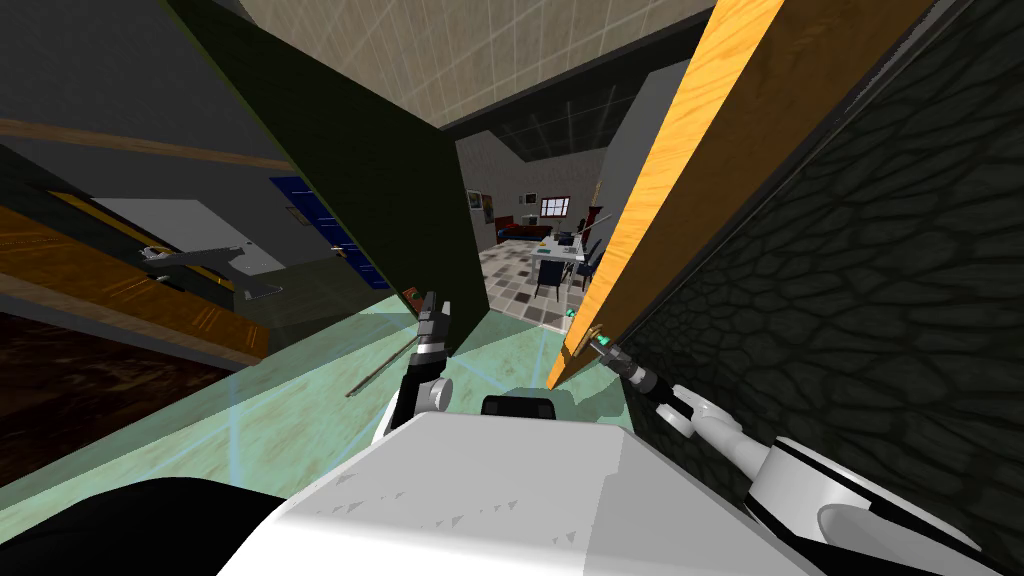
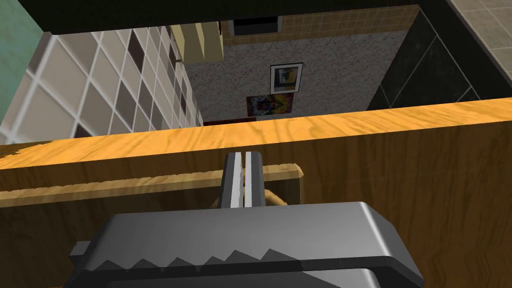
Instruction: Pull the door open
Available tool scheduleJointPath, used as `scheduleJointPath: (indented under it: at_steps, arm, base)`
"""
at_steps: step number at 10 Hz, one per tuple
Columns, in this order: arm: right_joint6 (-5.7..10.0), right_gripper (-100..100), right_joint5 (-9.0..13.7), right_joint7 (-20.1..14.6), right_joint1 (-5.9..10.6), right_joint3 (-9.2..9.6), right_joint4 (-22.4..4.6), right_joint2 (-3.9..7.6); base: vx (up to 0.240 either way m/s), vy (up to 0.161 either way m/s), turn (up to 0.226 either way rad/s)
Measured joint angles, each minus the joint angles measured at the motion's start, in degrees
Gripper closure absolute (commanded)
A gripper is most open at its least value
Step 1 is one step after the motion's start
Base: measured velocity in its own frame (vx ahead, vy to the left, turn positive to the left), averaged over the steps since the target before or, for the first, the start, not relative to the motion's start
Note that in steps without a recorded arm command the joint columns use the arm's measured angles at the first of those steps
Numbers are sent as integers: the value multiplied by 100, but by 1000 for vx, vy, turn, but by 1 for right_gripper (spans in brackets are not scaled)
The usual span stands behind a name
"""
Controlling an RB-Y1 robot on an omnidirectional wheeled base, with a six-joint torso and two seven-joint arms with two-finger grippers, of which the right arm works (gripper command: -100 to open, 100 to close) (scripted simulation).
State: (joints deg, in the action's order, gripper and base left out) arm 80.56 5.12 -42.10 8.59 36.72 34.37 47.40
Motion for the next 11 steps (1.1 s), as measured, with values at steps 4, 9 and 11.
scheduleJointPath:
  at_steps: [4,9,11]
  arm:
    - [-217,-100,163,-7,-179,-221,-8,151]
    - [-286,-100,193,-13,-142,-292,-181,113]
    - [-416,-100,195,-13,-67,-344,-198,55]
  base:
    - [-135,-92,-140]
    - [37,17,48]
    - [206,88,108]
